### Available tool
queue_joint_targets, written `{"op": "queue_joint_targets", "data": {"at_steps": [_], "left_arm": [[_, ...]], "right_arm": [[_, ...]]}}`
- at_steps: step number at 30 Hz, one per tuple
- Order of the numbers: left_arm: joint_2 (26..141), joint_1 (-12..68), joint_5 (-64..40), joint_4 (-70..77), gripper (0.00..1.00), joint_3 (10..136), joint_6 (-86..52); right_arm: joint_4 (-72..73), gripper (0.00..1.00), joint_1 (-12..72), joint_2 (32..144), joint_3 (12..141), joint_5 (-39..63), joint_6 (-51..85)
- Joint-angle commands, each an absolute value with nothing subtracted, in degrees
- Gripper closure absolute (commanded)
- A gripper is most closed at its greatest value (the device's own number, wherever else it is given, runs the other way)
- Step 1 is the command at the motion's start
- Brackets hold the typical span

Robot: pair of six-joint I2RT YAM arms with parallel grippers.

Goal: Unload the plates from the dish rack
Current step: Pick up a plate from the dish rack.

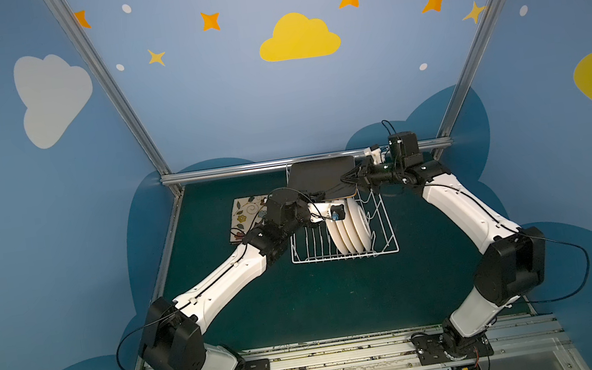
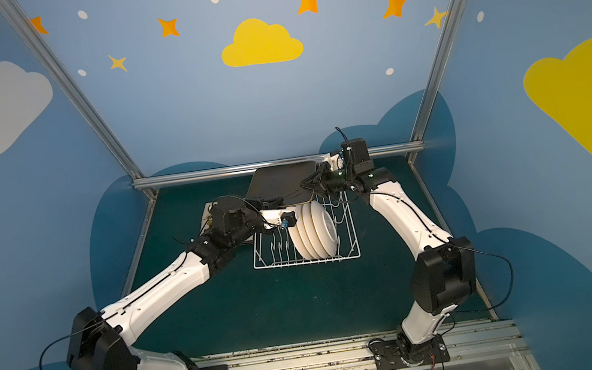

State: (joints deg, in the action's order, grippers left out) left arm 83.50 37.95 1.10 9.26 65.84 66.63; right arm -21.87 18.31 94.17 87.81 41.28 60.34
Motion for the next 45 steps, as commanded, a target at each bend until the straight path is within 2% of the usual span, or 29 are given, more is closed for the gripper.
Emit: {"op": "queue_joint_targets", "data": {"at_steps": [1,4,5,6,7,9,12,15,24,28,32,40,45], "left_arm": [[82.02,37.82,2.68,22.0,0.8,67.17,66.25],[82.47,37.8,3.25,22.02,0.74,66.94,66.06],[82.52,37.82,3.34,22.02,0.69,66.73,65.94],[82.65,37.79,3.46,22.05,0.57,66.69,65.65],[82.84,37.79,3.75,22.06,0.51,66.76,64.82],[83.38,37.86,4.09,20.82,0.44,67.14,63.57],[83.58,37.77,3.96,19.66,0.26,67.09,61.45],[83.2,37.79,4.03,16.4,0.02,67.49,59.35],[79.71,37.71,6.99,12.14,0.01,63.68,55.51],[77.39,36.6,7.37,10.8,0.01,62.61,49.59],[74.46,30.95,-1.35,3.02,0.01,65.17,34.33],[72.05,15.7,-18.3,1.95,0.01,68.64,0.35],[76.84,10.92,-25.9,-7.57,0.01,76.61,-8.97]], "right_arm": [[-16.24,0.88,18.21,93.55,86.23,44.04,59.62],[-11.56,0.95,17.51,92.85,83.68,44.82,62.38],[-10.09,0.97,17.34,92.58,82.97,44.96,63.0],[-8.83,0.99,17.2,92.4,82.35,45.07,63.46],[-7.79,1.0,17.06,92.14,82.03,45.14,63.85],[-6.1,1.0,16.89,91.72,81.66,45.18,64.29],[-3.78,1.0,16.51,91.25,81.23,44.58,65.14],[-0.18,1.0,15.7,90.65,80.47,44.74,67.36],[11.62,1.0,13.93,89.65,77.39,44.07,71.72],[13.51,1.0,12.99,89.36,77.72,43.9,71.43],[12.4,1.0,11.97,88.1,77.61,42.83,69.44],[10.99,1.0,11.26,86.06,75.78,42.54,65.88],[10.58,1.0,11.23,85.14,74.47,42.71,63.15]]}}
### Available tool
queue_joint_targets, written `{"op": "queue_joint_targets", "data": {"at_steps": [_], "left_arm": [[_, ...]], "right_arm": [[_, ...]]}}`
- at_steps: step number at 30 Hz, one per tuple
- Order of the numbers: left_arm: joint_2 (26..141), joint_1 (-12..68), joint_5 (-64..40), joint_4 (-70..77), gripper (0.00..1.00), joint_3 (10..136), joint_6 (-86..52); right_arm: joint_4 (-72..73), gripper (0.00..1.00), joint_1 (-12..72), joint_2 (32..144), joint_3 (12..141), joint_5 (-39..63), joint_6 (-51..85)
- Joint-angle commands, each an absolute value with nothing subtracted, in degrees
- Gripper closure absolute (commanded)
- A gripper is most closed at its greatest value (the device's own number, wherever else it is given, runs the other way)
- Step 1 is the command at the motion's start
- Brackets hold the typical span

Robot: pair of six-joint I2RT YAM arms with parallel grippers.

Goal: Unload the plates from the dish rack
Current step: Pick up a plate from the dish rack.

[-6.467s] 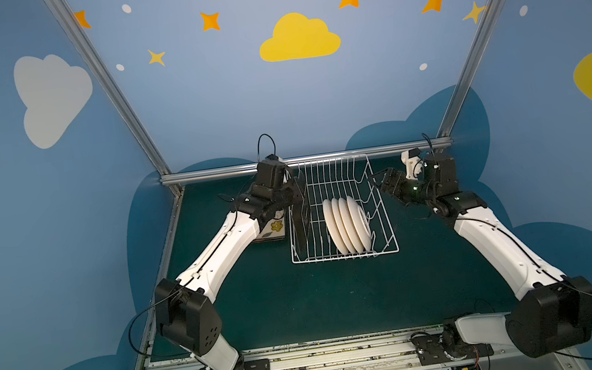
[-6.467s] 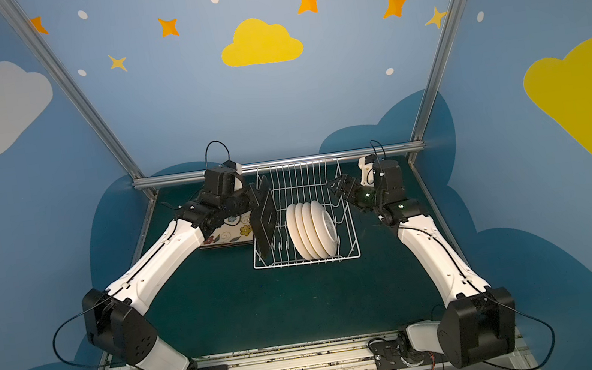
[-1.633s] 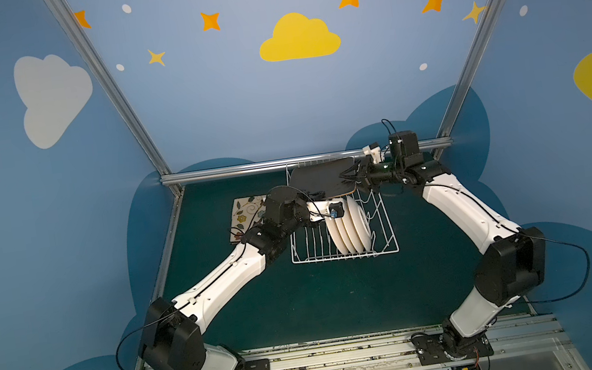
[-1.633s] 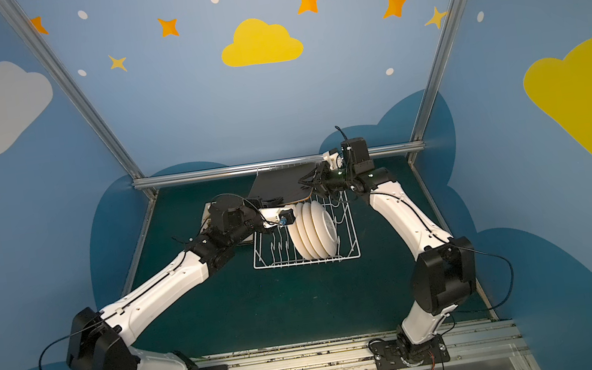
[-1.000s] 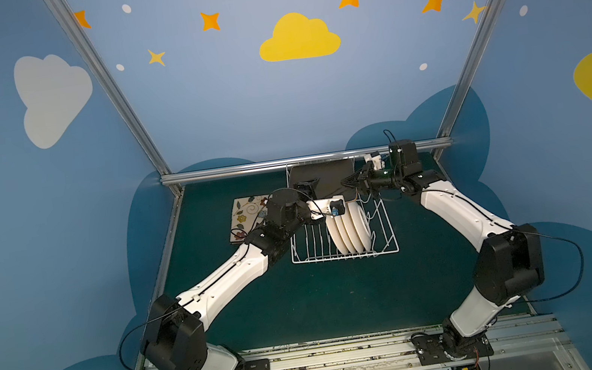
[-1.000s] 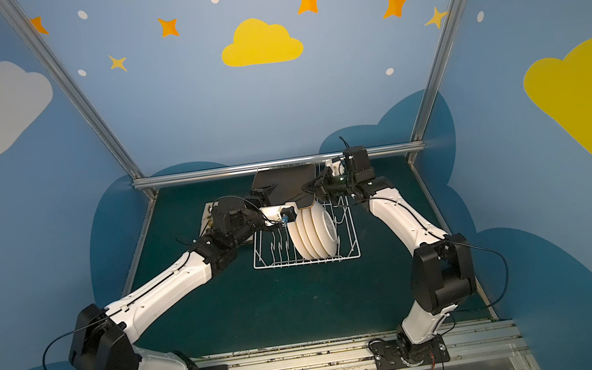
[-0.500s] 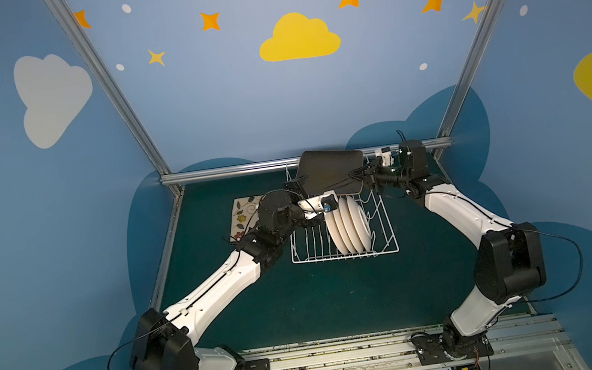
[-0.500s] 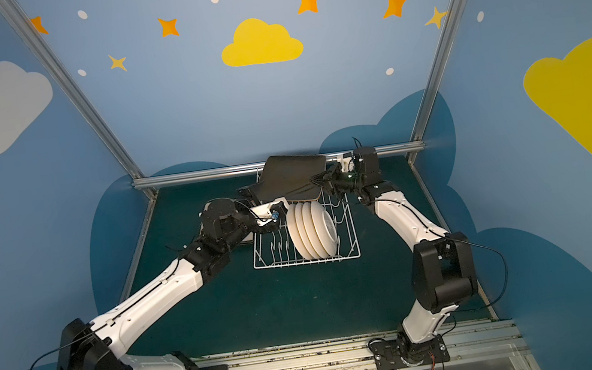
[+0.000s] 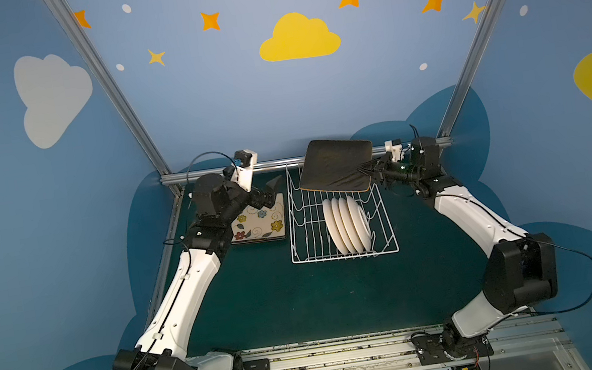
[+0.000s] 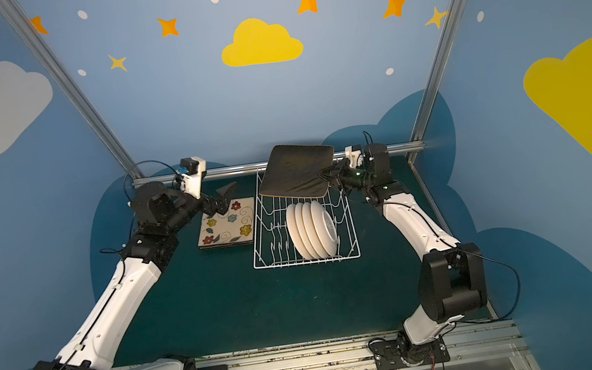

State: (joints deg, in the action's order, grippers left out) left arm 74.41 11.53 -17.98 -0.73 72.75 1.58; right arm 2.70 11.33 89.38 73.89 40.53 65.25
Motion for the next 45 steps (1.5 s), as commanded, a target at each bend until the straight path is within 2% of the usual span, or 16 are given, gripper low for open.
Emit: {"op": "queue_joint_targets", "data": {"at_steps": [1,10,19,30,40,45], "left_arm": [[78.3,10.86,-27.15,-10.73,0.01,78.82,-8.87],[90.08,10.44,-46.08,-18.63,0.01,88.83,-17.04],[98.39,12.85,-53.95,-24.3,0.01,93.93,-17.63],[104.0,17.4,-55.9,-23.61,0.01,95.62,-20.31],[106.72,17.65,-57.14,-23.47,0.01,97.22,-21.38],[104.83,16.82,-57.25,-25.61,0.0,97.12,-19.36]], "right_arm": [[11.36,1.0,11.17,85.0,73.87,42.93,62.78],[13.95,1.0,11.07,84.2,70.89,45.34,58.2],[12.48,1.0,11.17,81.93,68.7,45.37,51.8],[14.83,1.0,12.1,81.76,67.06,47.4,49.0],[16.83,1.0,12.03,81.93,66.44,50.12,50.89],[12.18,1.0,11.5,81.02,67.31,48.44,48.67]]}}
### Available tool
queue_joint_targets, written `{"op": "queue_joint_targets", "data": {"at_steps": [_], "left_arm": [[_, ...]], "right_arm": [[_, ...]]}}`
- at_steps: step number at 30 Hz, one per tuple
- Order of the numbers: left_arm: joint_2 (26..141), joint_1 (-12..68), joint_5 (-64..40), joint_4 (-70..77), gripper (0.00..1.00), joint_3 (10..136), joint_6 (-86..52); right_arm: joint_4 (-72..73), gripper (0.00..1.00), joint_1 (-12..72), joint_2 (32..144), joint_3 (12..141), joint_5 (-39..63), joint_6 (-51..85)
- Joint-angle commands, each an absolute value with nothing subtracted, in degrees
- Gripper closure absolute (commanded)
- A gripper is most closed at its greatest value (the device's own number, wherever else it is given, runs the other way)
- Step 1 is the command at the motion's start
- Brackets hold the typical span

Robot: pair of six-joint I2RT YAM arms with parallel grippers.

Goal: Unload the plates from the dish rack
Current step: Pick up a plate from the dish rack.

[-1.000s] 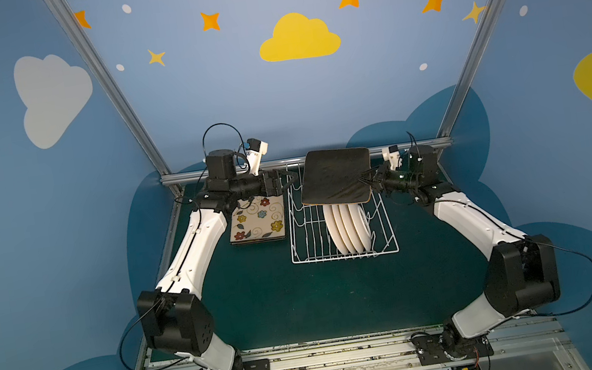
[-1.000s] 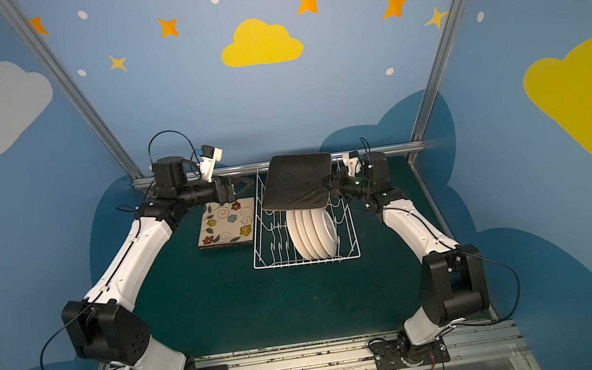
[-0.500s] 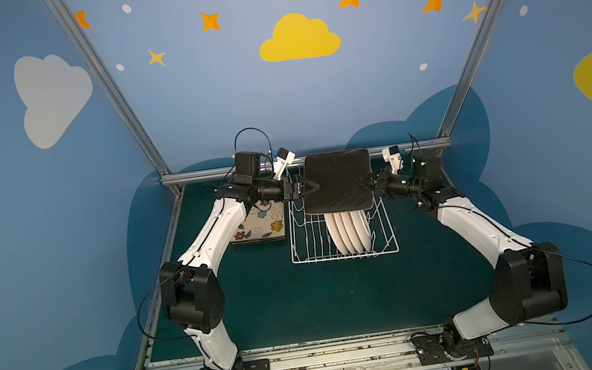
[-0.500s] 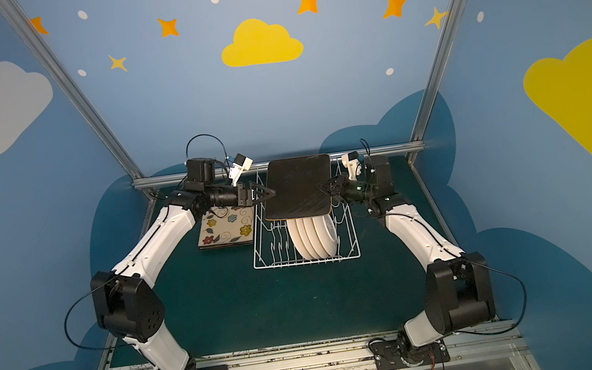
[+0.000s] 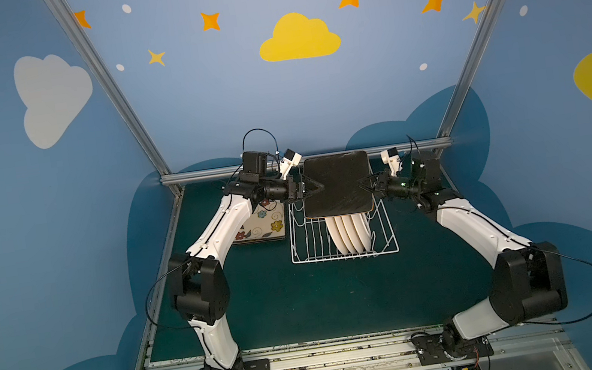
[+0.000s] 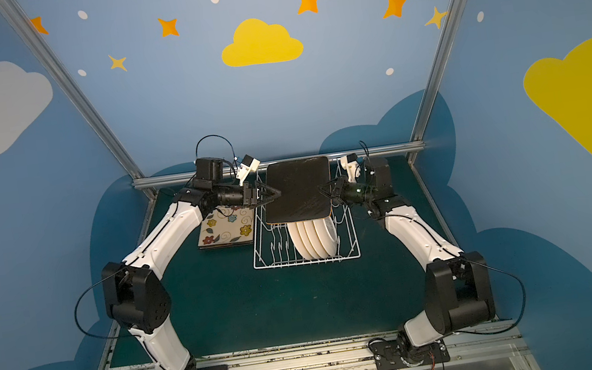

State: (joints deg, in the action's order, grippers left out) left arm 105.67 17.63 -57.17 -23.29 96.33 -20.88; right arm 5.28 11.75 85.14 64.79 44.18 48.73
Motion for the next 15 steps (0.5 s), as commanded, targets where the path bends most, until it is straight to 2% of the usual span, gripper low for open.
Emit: {"op": "queue_joint_targets", "data": {"at_steps": [1,9,15], "left_arm": [[104.36,16.55,-57.01,-26.0,0.01,97.12,-19.1],[100.71,13.25,-52.7,-27.54,0.0,95.22,-17.53],[102.78,13.99,-52.73,-28.98,0.0,95.47,-17.21]], "right_arm": [[11.98,1.0,11.5,80.82,67.28,48.28,48.76],[13.36,1.0,11.59,80.92,66.96,49.06,49.91],[13.97,1.0,12.72,82.11,67.95,50.75,50.2]]}}
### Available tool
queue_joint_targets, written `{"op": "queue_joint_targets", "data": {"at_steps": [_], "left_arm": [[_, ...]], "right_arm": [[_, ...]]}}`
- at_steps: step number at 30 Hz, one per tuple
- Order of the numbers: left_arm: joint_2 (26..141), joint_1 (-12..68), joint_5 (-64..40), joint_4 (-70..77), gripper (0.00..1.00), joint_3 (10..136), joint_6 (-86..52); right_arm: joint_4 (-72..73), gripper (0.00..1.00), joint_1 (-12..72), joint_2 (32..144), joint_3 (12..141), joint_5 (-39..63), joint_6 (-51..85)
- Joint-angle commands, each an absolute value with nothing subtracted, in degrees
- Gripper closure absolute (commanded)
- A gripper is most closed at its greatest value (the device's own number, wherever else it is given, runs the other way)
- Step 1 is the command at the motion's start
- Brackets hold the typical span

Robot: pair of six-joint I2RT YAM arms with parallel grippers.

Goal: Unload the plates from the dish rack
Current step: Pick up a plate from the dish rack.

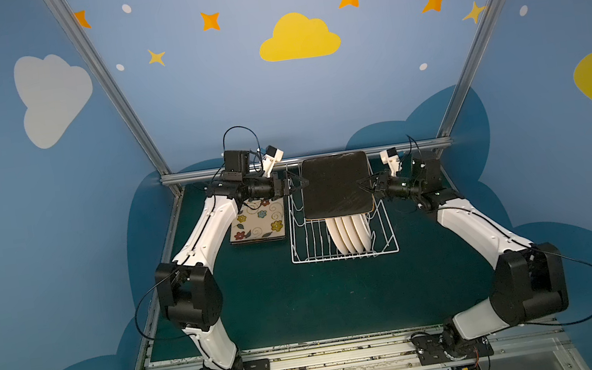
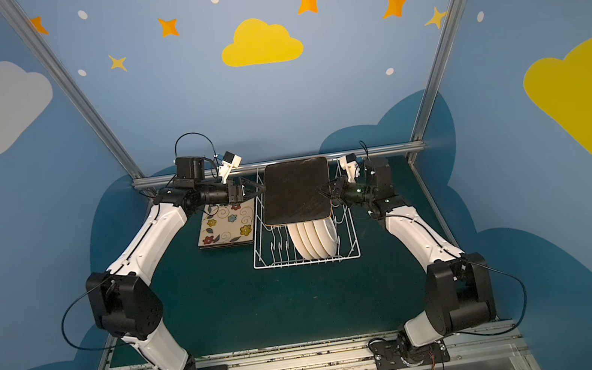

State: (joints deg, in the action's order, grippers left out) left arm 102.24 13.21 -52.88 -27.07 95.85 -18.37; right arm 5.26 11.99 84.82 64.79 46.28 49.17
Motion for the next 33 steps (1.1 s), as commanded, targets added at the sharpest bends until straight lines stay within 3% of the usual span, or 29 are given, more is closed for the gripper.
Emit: {"op": "queue_joint_targets", "data": {"at_steps": [1,8,13,15,19,22,27,33], "left_arm": [[103.08,14.36,-52.83,-28.81,0.0,95.45,-17.22],[105.52,16.25,-55.9,-26.41,0.01,96.44,-18.8],[106.19,16.86,-58.74,-23.19,0.07,95.46,-21.04],[106.13,16.92,-59.42,-22.45,0.14,94.93,-21.55],[106.05,16.96,-59.7,-22.83,0.4,94.92,-21.39],[105.92,16.92,-59.85,-22.79,0.48,94.92,-21.59],[105.49,16.96,-60.3,-20.74,0.69,94.25,-22.87],[105.73,16.84,-60.39,-18.92,0.81,94.02,-24.9]], "right_arm": [[13.89,1.0,13.02,82.42,68.25,50.97,50.19],[15.78,1.0,14.54,83.67,68.25,50.8,50.93],[18.09,1.0,14.68,84.08,67.51,50.49,52.68],[18.37,1.0,14.68,84.39,67.5,50.84,52.65],[19.79,1.0,14.68,84.73,66.67,50.8,53.19],[21.89,1.0,14.57,84.69,65.46,50.16,54.09],[23.06,1.0,14.59,85.19,64.33,50.05,54.76],[21.9,1.0,14.46,85.84,64.31,50.27,54.42]]}}
